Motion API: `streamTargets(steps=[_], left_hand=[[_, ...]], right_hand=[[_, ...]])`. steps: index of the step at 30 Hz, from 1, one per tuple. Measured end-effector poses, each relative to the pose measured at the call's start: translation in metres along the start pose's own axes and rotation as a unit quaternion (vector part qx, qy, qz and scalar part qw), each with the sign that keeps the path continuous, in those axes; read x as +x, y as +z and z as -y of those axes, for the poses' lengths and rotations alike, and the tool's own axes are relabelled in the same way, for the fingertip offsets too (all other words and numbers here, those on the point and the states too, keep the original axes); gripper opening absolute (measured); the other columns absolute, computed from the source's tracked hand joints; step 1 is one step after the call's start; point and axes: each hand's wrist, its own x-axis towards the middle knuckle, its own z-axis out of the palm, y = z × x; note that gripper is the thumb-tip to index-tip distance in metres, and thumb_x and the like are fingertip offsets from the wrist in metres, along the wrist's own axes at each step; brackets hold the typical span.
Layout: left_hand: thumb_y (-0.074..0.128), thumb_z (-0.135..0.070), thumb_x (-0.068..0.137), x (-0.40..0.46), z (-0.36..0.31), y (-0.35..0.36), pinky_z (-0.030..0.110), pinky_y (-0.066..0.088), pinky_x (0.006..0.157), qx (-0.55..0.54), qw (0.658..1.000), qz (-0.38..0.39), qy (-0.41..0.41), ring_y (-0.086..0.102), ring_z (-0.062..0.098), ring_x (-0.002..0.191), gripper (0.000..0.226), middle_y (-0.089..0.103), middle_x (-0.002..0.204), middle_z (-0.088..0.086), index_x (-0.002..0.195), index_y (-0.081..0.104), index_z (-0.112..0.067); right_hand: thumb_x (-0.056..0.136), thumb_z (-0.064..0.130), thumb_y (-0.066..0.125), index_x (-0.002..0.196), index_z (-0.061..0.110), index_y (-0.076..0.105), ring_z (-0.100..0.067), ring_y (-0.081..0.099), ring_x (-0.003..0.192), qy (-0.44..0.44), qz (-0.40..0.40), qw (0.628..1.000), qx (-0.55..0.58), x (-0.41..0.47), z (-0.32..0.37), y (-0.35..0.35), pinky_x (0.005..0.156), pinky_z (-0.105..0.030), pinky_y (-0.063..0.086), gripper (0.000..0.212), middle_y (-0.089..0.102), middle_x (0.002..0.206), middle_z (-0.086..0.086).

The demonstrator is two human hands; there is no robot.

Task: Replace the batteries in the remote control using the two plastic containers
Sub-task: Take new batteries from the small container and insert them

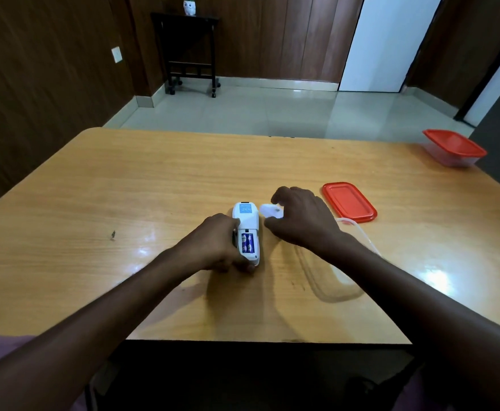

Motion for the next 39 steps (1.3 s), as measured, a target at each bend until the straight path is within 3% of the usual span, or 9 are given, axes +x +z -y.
streamTargets(steps=[5, 9, 17, 20, 24, 27, 32, 36, 39], left_hand=[[0.082, 0.005, 0.073, 0.004, 0.005, -0.004, 0.035, 0.063, 0.071, -0.148, 0.987, 0.040, -0.047, 0.070, 0.020, 0.069, 0.051, 0.069, 0.101, 0.008, 0.120, 0.064, -0.004], [0.053, 0.012, 0.087, 0.004, 0.002, -0.009, 0.043, 0.061, 0.085, -0.226, 0.970, 0.031, -0.082, 0.066, 0.025, 0.072, 0.024, 0.066, 0.072, 0.006, 0.095, 0.072, 0.000], [0.040, 0.001, 0.089, 0.004, -0.002, -0.014, 0.037, 0.052, 0.066, -0.297, 0.946, -0.014, -0.128, 0.054, 0.031, 0.074, 0.033, 0.055, 0.082, 0.019, 0.108, 0.067, 0.006], [0.044, 0.001, 0.088, 0.008, 0.001, -0.013, 0.038, 0.057, 0.070, -0.346, 0.928, -0.020, -0.138, 0.058, 0.030, 0.072, 0.036, 0.061, 0.082, 0.017, 0.115, 0.065, 0.013], [0.051, 0.002, 0.093, 0.012, 0.003, -0.010, 0.031, 0.061, 0.056, -0.453, 0.880, -0.031, -0.143, 0.071, 0.017, 0.055, 0.019, 0.073, 0.061, 0.006, 0.088, 0.069, -0.003], [0.060, 0.000, 0.092, 0.014, 0.006, -0.011, 0.029, 0.062, 0.054, -0.535, 0.834, -0.012, -0.132, 0.074, 0.014, 0.060, 0.014, 0.075, 0.076, 0.007, 0.096, 0.072, -0.007], [0.066, 0.000, 0.089, 0.012, 0.005, -0.018, 0.041, 0.062, 0.075, -0.567, 0.823, 0.019, -0.040, 0.075, 0.027, 0.095, 0.042, 0.077, 0.110, 0.008, 0.123, 0.067, -0.023], [0.062, 0.005, 0.090, 0.010, -0.001, -0.025, 0.046, 0.061, 0.070, -0.552, 0.833, 0.018, 0.012, 0.075, 0.030, 0.091, 0.050, 0.074, 0.116, 0.012, 0.132, 0.062, -0.023], [0.059, 0.005, 0.091, 0.008, -0.009, -0.020, 0.047, 0.060, 0.073, -0.505, 0.863, 0.016, 0.035, 0.074, 0.030, 0.093, 0.050, 0.075, 0.112, 0.012, 0.131, 0.063, -0.024]], right_hand=[[0.079, 0.045, 0.072, 0.110, 0.021, 0.067, -0.023, 0.061, 0.099, -0.021, 0.026, 0.996, 0.078, -0.018, 0.023, -0.004, 0.083, -0.039, 0.051, 0.040, 0.066, 0.108, 0.000], [0.080, 0.048, 0.069, 0.110, 0.019, 0.065, -0.026, 0.061, 0.093, -0.044, 0.066, 0.995, 0.053, -0.037, 0.037, 0.004, 0.080, -0.040, 0.051, 0.042, 0.060, 0.108, -0.001], [0.091, 0.034, 0.061, 0.124, 0.012, 0.055, -0.039, 0.064, 0.083, -0.152, 0.035, 0.986, -0.056, -0.051, 0.045, 0.027, 0.058, -0.036, 0.038, 0.039, 0.054, 0.118, -0.014], [0.088, 0.032, 0.064, 0.117, 0.013, 0.056, -0.040, 0.063, 0.082, -0.127, 0.018, 0.992, -0.016, -0.048, 0.045, 0.029, 0.059, -0.036, 0.038, 0.036, 0.054, 0.113, -0.013], [0.074, 0.048, 0.075, 0.105, 0.019, 0.061, -0.026, 0.059, 0.084, -0.036, -0.005, 0.992, 0.118, -0.039, 0.038, 0.024, 0.065, -0.035, 0.044, 0.045, 0.055, 0.103, -0.001], [0.062, 0.058, 0.071, 0.102, 0.022, 0.068, -0.016, 0.062, 0.086, -0.019, -0.033, 0.975, 0.219, -0.036, 0.032, 0.017, 0.069, -0.034, 0.051, 0.054, 0.061, 0.101, 0.005], [0.076, 0.026, 0.086, 0.109, 0.017, 0.073, -0.017, 0.069, 0.080, -0.108, -0.105, 0.955, 0.254, -0.038, 0.020, 0.015, 0.070, -0.037, 0.061, 0.037, 0.062, 0.108, 0.001], [0.073, 0.034, 0.090, 0.123, 0.019, 0.067, -0.012, 0.070, 0.083, -0.154, -0.112, 0.954, 0.232, -0.037, 0.011, 0.005, 0.070, -0.030, 0.062, 0.057, 0.052, 0.140, -0.001], [0.060, 0.053, 0.092, 0.150, 0.032, 0.039, -0.020, 0.069, 0.095, -0.126, -0.060, 0.976, 0.167, -0.034, 0.004, -0.006, 0.071, -0.039, 0.062, 0.107, 0.014, 0.166, 0.004]])
